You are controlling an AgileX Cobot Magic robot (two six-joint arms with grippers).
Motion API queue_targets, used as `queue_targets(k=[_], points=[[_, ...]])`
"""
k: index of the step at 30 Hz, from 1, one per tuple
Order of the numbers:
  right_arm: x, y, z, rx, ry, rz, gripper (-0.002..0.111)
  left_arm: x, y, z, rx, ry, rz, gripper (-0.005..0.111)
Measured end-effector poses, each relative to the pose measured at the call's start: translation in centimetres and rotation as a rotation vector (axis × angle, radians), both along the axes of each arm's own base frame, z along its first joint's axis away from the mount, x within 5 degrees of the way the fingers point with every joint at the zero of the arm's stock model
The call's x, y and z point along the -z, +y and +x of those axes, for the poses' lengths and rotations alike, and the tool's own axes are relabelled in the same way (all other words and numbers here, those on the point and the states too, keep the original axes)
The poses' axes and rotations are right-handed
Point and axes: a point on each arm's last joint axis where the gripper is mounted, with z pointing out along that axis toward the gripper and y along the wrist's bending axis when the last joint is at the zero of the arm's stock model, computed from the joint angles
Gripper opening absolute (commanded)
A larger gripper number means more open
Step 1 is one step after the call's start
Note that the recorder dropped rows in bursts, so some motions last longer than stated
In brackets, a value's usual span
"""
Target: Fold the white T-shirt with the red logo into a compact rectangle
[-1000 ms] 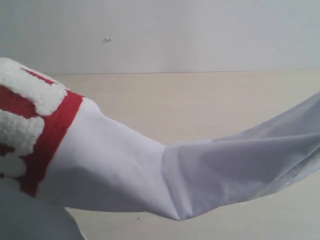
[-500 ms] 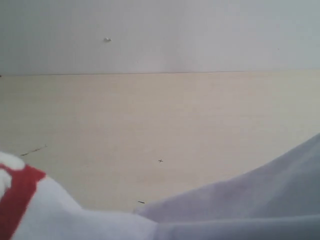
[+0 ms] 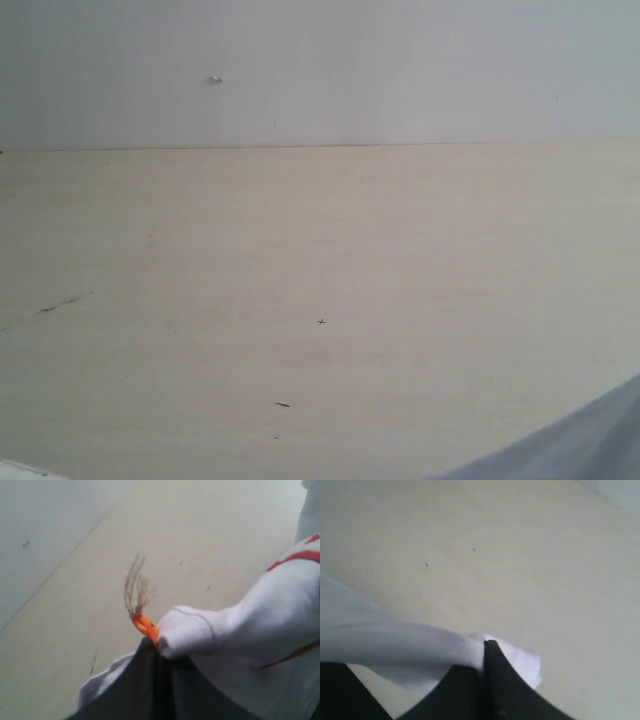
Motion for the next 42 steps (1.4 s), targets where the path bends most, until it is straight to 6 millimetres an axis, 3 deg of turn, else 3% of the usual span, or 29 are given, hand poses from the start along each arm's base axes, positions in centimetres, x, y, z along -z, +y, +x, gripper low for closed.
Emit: queue_targets(k=[9, 16, 22, 28, 36, 37, 42], points=[[6.4, -1.2, 3.2, 0.106, 0.21, -0.231, 0.0, 6.7, -0.1, 4.8, -0.145, 0.024, 0.33, 0.0], [8.4, -1.2, 8.3, 0.168, 0.225, -0.358, 0.0, 11.5, -2.3, 9.5, -0.159, -0.022, 0.461, 0.0], [11.3, -0.8, 13.1, 0.19, 0.235, -0.445, 0.0, 14.3, -3.3, 13.7, -0.191, -0.056, 0.543, 0.0], [14.1, -0.8, 17.0, 0.248, 0.177, -0.516, 0.0, 16.5, -3.2, 18.3, -0.203, -0.095, 0.514, 0.0], [17.9, -0.9, 21.6, 0.291, 0.126, -0.609, 0.0, 19.1, -1.7, 24.3, -0.248, -0.01, 0.484, 0.0], [18.8, -1.2, 22.9, 0.299, 0.131, -0.615, 0.0, 19.8, -1.5, 25.8, -0.25, 0.011, 0.485, 0.0], [20.5, -2.0, 25.7, 0.328, 0.158, -0.617, 0.0, 21.6, -1.9, 28.8, -0.229, 0.049, 0.482, 0.0]])
